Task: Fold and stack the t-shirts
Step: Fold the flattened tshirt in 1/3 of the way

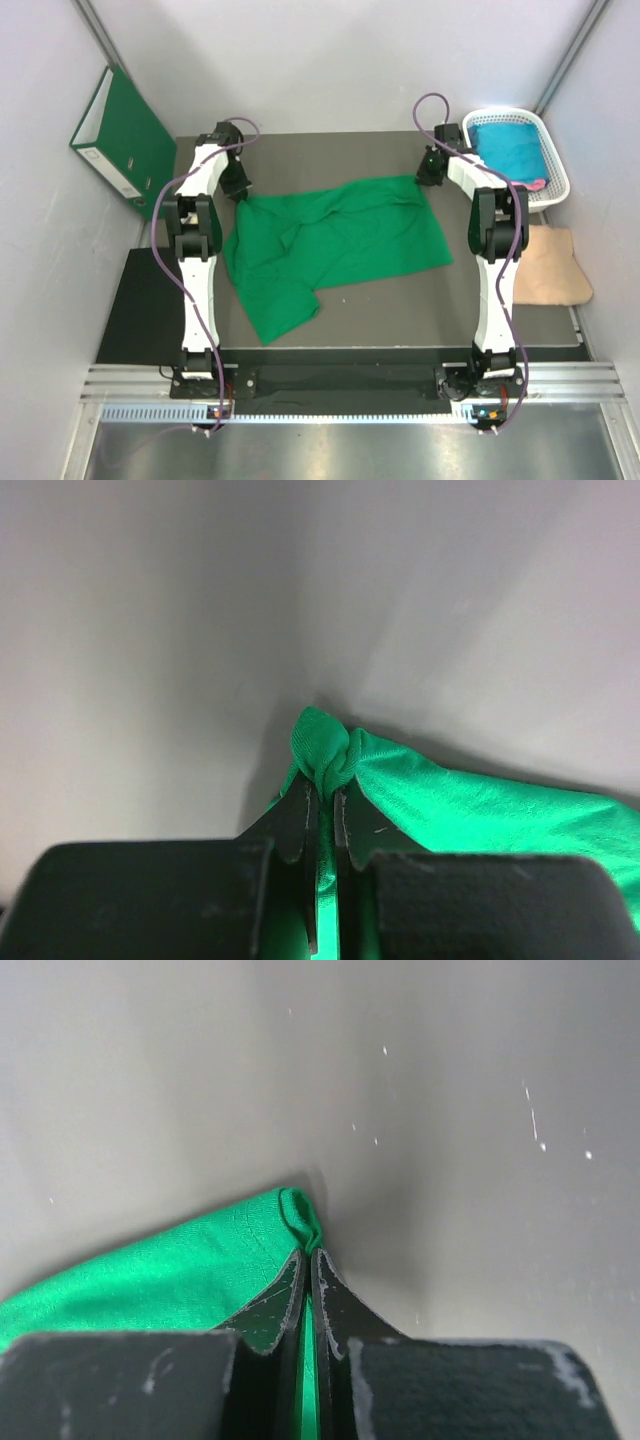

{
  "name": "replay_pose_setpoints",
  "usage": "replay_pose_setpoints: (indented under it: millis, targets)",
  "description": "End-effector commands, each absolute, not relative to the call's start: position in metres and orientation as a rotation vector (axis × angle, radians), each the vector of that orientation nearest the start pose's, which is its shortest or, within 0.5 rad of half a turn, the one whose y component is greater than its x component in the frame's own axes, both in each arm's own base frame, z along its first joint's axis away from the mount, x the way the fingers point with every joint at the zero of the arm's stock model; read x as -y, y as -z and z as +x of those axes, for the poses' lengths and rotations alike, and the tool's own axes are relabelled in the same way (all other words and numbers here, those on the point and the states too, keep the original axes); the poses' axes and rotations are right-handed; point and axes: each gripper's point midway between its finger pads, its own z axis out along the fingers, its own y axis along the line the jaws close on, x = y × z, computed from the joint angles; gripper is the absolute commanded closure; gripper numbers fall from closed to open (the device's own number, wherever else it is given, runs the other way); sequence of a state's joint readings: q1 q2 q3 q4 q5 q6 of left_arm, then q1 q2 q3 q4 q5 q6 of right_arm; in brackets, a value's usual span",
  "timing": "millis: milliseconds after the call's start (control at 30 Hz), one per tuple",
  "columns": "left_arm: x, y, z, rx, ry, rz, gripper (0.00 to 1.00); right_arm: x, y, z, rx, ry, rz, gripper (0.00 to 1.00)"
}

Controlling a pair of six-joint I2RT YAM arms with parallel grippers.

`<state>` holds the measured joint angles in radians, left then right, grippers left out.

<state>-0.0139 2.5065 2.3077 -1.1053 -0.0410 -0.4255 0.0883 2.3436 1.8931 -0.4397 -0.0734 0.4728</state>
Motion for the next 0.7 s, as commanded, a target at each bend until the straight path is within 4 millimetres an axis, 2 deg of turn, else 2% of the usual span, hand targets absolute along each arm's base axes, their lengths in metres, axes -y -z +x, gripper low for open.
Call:
replay_pose_setpoints:
  millis: [0, 300, 467, 567, 600, 667]
  targets:
    - [0.021, -0.020, 0.562, -2.654, 0.110, -0.617, 1.00, -0.066, -0.043, 0.592, -2.393, -0.279, 0.473, 1.00]
    - [0.024, -0.023, 0.599, -2.537, 0.172, -0.623, 1.00, -0.027, -0.049, 0.591, -2.349, -0.162, 0.598, 1.00]
    - [0.030, -0.032, 0.618, -2.467, 0.238, -0.612, 1.00, -0.014, -0.048, 0.587, -2.338, -0.106, 0.659, 1.00]
    - [0.029, -0.035, 0.626, -2.436, 0.244, -0.603, 0.99, -0.013, -0.047, 0.588, -2.335, -0.114, 0.668, 1.00]
    - [0.013, -0.035, 0.629, -2.419, 0.234, -0.632, 0.97, -0.012, -0.047, 0.589, -2.330, -0.110, 0.671, 1.00]
    - [0.012, -0.037, 0.632, -2.405, 0.261, -0.633, 0.92, -0.013, -0.047, 0.591, -2.323, -0.116, 0.681, 0.99]
